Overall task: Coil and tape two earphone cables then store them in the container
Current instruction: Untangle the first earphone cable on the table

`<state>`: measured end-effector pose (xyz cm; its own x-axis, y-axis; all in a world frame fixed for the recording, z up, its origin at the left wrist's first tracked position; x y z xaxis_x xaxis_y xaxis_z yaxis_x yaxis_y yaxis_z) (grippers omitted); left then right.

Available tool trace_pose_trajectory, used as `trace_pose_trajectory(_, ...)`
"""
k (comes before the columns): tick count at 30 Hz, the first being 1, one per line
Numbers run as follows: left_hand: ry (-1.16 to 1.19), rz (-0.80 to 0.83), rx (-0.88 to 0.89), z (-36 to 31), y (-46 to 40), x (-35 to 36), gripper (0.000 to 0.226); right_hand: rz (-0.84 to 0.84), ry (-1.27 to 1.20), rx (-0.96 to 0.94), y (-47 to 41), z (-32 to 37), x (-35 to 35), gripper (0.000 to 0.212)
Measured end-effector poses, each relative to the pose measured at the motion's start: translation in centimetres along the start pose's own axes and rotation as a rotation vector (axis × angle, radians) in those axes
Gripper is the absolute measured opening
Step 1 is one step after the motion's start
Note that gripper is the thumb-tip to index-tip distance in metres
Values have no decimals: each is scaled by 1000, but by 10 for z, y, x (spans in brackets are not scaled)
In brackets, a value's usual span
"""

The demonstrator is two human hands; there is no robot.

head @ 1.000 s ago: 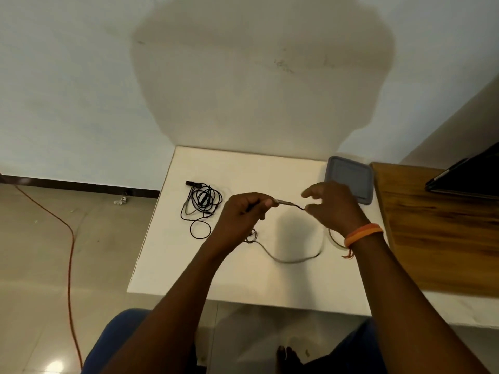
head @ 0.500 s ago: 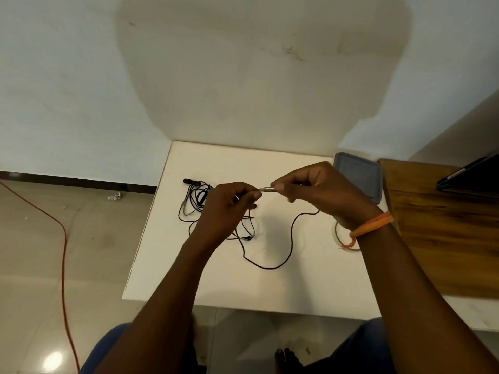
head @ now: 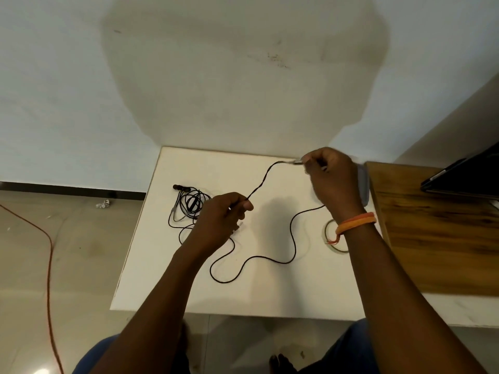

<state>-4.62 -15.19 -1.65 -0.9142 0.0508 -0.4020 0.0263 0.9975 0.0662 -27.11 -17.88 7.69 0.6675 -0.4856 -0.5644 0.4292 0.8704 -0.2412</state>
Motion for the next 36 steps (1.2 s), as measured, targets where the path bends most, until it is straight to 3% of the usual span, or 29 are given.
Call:
trace_pose_trajectory(2,17,-5,32,-10,1,1,16,152,6,35,10,-1,20,9)
trace_pose_trajectory(6,93,7,70,-20,2,1,17,588,98,-100,45,16,69,56)
trace_pose_trajectory(8,122,24,74,-22,2,1,17,704,239,-238,62,15,89,50)
trace_pose_trajectory(12,206,16,28,-22,0,-8,12,559,355,-353,51,15,86,13)
trace_pose_trajectory(17,145,63,-77,1,-2,-7,10,132,299,-358,9,17,35,13)
trace_pose_trajectory(20,56,119,-71,8,1,-1,14,-24,269,-273,-4,7,13,13)
trace_pose_trajectory(26,186,132,-217,21,5,12,14,-21,226,-119,-7,-11,12,15)
trace_pose_trajectory(32,302,21,-409,48,3,18,24,244,365,-10,6,-36,36,15)
trace_pose_trajectory(36,441,-22,-530,57,1,31,35,328,386,8,14,-41,45,14)
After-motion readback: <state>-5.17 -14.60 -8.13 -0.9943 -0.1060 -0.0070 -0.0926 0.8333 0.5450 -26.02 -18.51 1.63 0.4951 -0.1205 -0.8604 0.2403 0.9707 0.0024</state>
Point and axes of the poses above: each hand's wrist, its own y-axis away from the middle knuckle, its own x-axis out of the palm, z = x × y, the point moved 10 cm from there along -y, towards the middle knuckle, and after that the axes turned 10 degrees about -z, right-handed, at the moved point
